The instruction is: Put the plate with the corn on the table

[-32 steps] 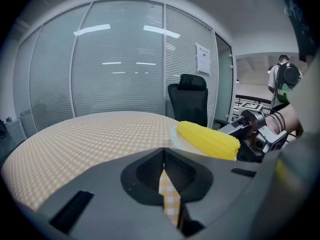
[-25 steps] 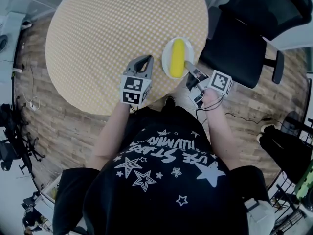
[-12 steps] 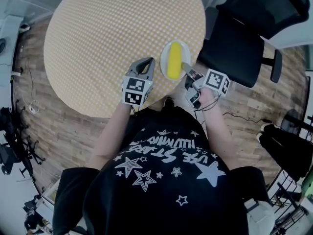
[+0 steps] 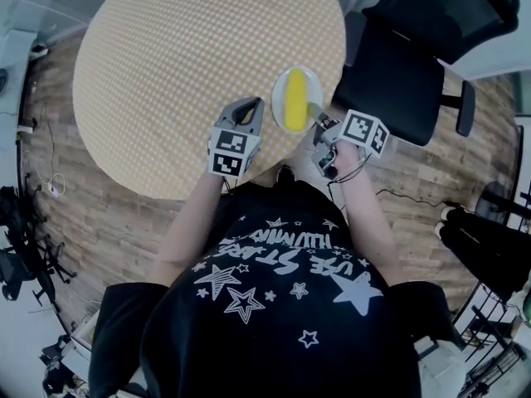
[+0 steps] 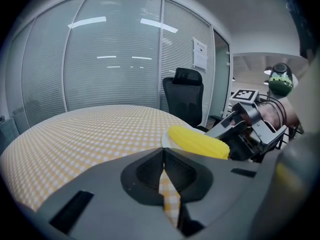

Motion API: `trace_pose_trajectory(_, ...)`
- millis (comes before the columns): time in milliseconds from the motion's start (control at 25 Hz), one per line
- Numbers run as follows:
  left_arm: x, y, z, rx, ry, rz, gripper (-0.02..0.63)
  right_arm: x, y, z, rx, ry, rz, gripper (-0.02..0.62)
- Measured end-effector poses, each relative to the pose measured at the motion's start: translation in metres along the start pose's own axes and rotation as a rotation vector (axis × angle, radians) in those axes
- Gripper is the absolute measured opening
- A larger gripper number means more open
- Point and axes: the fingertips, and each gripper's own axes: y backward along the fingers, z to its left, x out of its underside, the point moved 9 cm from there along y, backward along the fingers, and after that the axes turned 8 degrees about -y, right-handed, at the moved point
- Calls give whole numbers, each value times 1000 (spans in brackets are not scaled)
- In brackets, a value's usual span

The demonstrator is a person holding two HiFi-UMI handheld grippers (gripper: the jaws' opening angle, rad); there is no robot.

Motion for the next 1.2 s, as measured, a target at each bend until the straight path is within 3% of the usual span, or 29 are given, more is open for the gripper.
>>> trace_pose_trajectory(240,2,7,4,-7,-2,-4,8,4,-3,10,118,97,1,52)
trace_pose_trajectory(880,9,25,8,-10,-8,-9,7,14,1,21,281,310,-27,77)
trace_pose_trajectory(1200,10,30,6,6,-18,-23,8,18,9,25,336,379,-102,98)
